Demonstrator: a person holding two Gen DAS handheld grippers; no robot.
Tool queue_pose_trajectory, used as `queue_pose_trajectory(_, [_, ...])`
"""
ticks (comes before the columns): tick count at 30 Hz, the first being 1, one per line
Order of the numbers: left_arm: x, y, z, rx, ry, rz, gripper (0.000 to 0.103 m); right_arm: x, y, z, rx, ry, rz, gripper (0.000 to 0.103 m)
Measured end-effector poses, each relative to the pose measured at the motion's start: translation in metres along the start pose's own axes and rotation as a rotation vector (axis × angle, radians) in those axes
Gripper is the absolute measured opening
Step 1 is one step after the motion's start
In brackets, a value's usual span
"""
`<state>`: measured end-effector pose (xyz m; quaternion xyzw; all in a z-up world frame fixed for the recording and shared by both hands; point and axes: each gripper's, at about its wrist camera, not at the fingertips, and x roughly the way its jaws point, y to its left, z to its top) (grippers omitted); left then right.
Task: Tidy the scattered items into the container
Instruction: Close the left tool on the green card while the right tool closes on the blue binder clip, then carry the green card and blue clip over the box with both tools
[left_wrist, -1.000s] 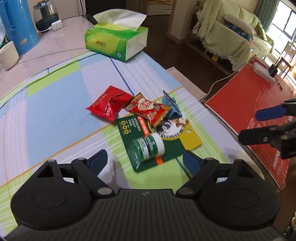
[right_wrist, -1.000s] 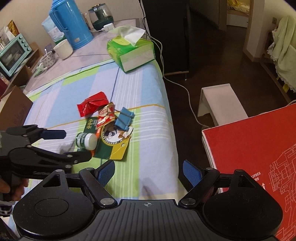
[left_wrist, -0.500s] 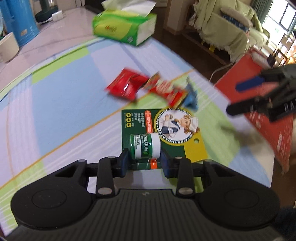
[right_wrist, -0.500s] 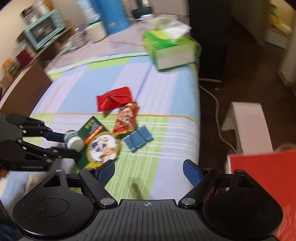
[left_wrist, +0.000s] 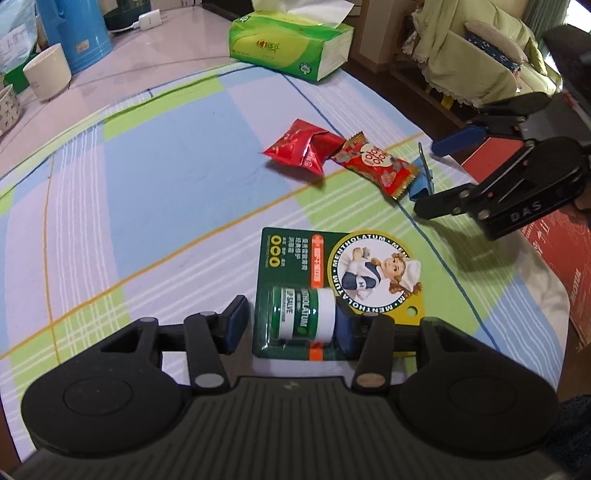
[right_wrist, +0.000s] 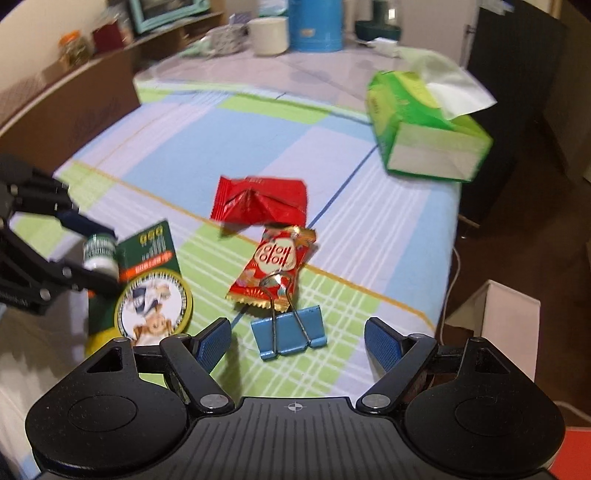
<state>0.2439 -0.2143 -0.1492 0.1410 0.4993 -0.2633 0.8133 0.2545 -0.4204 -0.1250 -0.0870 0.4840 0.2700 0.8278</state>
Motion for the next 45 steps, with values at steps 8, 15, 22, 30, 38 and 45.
queue_pose_trajectory(8, [-0.013,-0.001,-0.014,0.038,0.02,0.006,0.039,0.006,0.012,-0.003,-0.1,0.035,0.026,0.039])
queue_pose_trajectory(15, [-0.05,0.002,-0.037,-0.005,0.005,0.031,0.039,-0.017,0.042,-0.004,-0.017,0.009,0.081,0.039])
queue_pose_trajectory(22, [-0.107,0.011,-0.055,-0.044,-0.062,0.103,0.039,-0.041,0.072,-0.005,0.079,-0.021,0.137,0.039])
queue_pose_trajectory(30, [-0.176,0.039,-0.089,-0.141,-0.143,0.203,0.039,-0.054,0.119,0.017,0.111,-0.073,0.219,0.039])
queue_pose_trajectory(38, [-0.238,0.091,-0.129,-0.189,-0.194,0.273,0.039,-0.051,0.182,0.053,0.097,-0.134,0.272,0.039])
queue_pose_trajectory(45, [-0.283,0.144,-0.156,-0.208,-0.236,0.324,0.039,-0.044,0.236,0.088,0.087,-0.187,0.302,0.039])
